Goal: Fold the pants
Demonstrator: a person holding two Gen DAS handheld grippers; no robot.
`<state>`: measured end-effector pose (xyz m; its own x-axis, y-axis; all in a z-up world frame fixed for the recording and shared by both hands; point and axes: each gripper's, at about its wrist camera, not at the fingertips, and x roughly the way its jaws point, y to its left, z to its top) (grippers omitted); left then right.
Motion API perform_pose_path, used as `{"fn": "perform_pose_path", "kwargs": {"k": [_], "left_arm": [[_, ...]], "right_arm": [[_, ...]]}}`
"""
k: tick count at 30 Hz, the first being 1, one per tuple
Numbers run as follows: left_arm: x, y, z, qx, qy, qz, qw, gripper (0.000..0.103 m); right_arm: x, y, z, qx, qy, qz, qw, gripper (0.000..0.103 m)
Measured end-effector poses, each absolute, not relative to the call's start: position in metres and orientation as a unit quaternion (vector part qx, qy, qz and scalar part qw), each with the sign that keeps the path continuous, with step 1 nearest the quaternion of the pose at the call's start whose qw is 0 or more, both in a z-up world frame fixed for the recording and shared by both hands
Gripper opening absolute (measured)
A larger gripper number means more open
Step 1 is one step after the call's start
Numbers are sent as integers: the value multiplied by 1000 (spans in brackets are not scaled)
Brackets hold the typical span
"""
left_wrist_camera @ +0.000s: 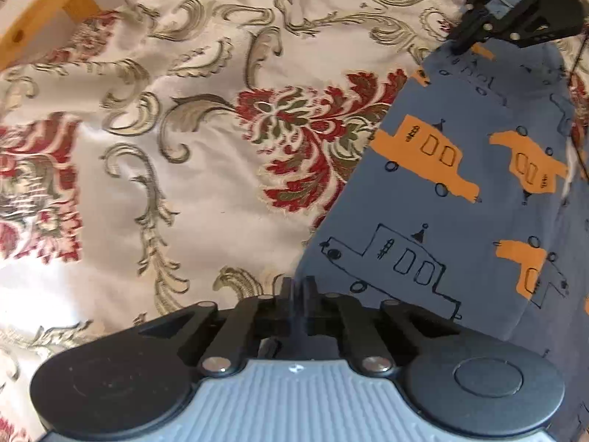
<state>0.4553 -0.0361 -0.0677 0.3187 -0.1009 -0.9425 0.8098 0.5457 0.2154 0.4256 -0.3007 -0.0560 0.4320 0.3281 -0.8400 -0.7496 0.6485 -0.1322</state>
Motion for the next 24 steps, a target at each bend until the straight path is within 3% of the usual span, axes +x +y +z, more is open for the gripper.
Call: {"fn": "perform_pose_path", "kwargs": {"k": [7,13,20,23,24], "left_arm": [[427,-51,-66,403,432,-195,783,0],[447,-52,-50,407,399,-167,804,0],[482,-35,-51,392,401,-139,816,1],[494,-21,-57,361,423,-127,822,1],[495,-16,-56,350,427,-127,824,1]], "right_arm": [[411,-288,-54,-297,362,265,843,1],[437,-269,-48,-343,320,197,861,1],[481,-253,-67,-356,349,179,848,1],[488,-254,-77,-346,364,174,847,5],[489,-254,-79,-338,369,171,849,14]]}}
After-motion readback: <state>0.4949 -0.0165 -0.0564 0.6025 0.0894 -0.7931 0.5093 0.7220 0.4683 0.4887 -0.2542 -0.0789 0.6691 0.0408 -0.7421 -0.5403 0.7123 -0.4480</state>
